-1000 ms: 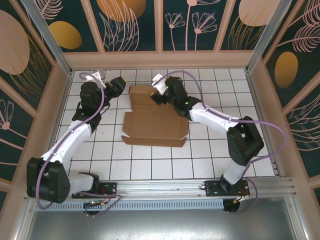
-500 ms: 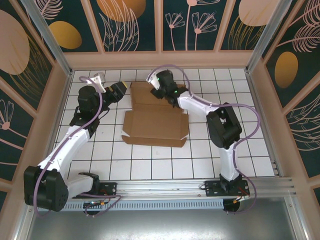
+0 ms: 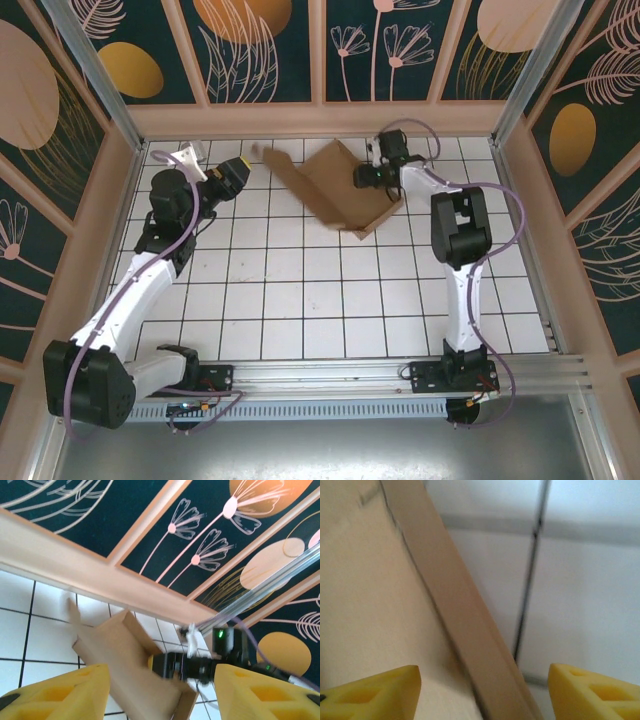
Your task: Fold the paper box
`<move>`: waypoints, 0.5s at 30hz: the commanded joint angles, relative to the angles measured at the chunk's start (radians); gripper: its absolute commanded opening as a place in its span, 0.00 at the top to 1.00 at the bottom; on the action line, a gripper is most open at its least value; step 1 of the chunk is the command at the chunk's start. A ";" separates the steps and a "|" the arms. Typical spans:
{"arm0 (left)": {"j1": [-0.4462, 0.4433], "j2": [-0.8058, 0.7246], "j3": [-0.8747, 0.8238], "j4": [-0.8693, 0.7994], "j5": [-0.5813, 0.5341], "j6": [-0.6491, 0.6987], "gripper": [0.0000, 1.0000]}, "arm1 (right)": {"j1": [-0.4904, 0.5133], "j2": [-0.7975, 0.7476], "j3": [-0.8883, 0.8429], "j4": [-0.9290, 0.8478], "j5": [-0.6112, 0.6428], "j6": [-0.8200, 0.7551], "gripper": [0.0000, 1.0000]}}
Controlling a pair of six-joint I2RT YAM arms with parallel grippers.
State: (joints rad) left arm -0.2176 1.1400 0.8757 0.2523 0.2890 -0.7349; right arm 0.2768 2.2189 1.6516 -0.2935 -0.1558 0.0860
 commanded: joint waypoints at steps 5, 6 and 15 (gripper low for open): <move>0.003 -0.077 0.057 -0.024 -0.063 0.000 0.42 | 0.087 -0.410 -0.575 0.373 -0.097 0.571 0.23; 0.003 -0.080 0.057 -0.021 -0.062 0.000 0.42 | 0.122 -0.461 -0.649 0.439 -0.113 0.636 0.23; 0.003 -0.105 0.018 -0.029 -0.101 0.014 0.42 | 0.245 -0.627 -0.820 0.427 -0.022 0.585 0.22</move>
State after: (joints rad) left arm -0.2176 1.0622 0.9081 0.2264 0.2157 -0.7345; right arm 0.5457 1.6024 0.8188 0.1539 -0.2497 0.7208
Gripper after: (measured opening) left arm 0.582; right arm 0.785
